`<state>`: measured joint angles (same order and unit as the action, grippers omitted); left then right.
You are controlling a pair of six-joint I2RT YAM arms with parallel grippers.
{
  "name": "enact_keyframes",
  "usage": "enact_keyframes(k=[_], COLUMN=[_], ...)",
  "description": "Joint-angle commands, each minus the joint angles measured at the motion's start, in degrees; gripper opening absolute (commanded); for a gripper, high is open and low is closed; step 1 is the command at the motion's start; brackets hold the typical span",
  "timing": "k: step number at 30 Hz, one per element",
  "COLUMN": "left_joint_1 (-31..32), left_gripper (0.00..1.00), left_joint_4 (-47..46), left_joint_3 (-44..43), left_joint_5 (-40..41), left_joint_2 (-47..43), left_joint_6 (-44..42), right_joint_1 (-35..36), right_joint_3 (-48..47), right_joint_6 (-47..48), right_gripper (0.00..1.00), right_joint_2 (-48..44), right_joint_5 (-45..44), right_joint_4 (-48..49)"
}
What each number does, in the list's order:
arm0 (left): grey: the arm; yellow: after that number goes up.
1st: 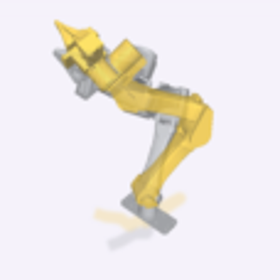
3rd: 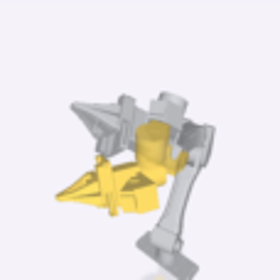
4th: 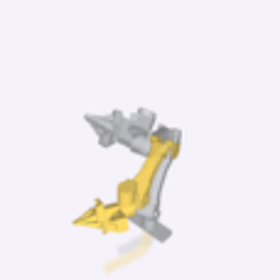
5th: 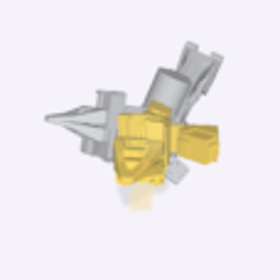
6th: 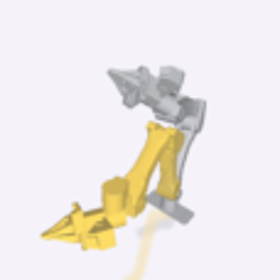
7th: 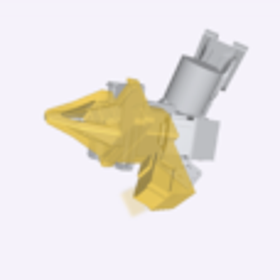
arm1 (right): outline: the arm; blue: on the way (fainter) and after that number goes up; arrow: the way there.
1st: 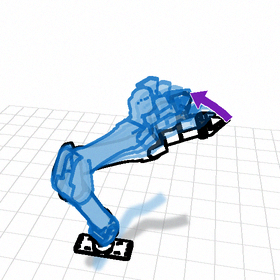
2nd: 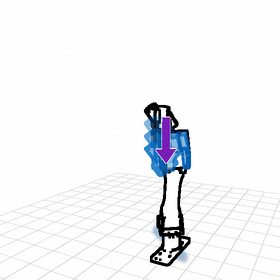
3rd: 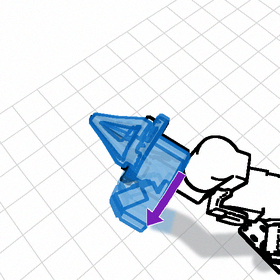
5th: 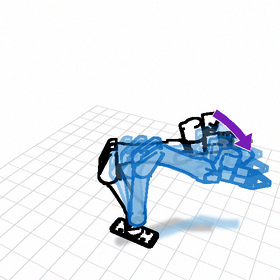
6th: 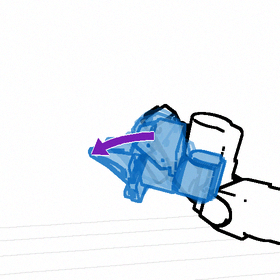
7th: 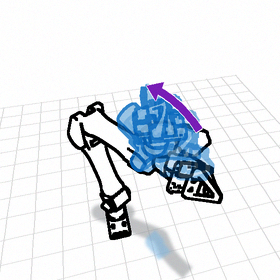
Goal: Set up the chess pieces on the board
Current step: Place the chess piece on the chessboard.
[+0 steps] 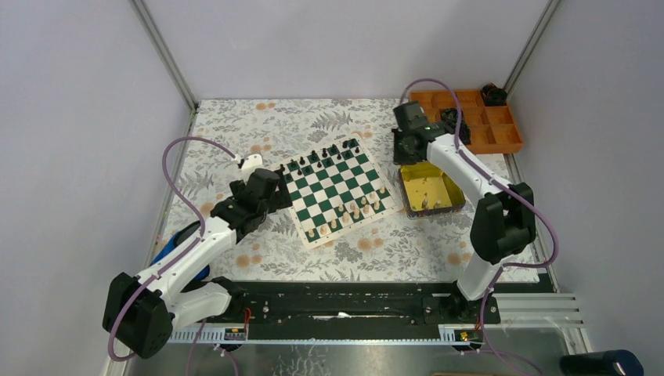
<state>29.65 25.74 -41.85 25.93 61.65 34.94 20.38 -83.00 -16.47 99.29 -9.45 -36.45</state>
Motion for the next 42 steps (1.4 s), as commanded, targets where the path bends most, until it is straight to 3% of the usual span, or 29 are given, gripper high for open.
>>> enact_keyframes(k=[1, 19, 42], left_joint_1=[0.2, 0.2, 0.2], left_gripper=[0.99, 0.99, 0.99], left_joint_4=[-2.1, -1.6, -1.3], left_joint_3=[0.1, 0.1, 0.1], left_joint_5=[0.7, 1.3, 1.4], left_joint_2=[-1.5, -3.9, -4.8], left_joint_6=[-0.3, -0.1, -0.3], right_joint_1=[6.8, 29.1, 31.9], right_joint_3=[-6.8, -17.4, -16.2], right_joint_6=[1.3, 1.5, 0.7], right_gripper=[0.00, 0.00, 0.00], right_joint_2=[1.7, 16.1, 23.3], right_joint_5=[-0.3, 0.9, 2.2], right_joint_4=[-3.1, -3.4, -2.6])
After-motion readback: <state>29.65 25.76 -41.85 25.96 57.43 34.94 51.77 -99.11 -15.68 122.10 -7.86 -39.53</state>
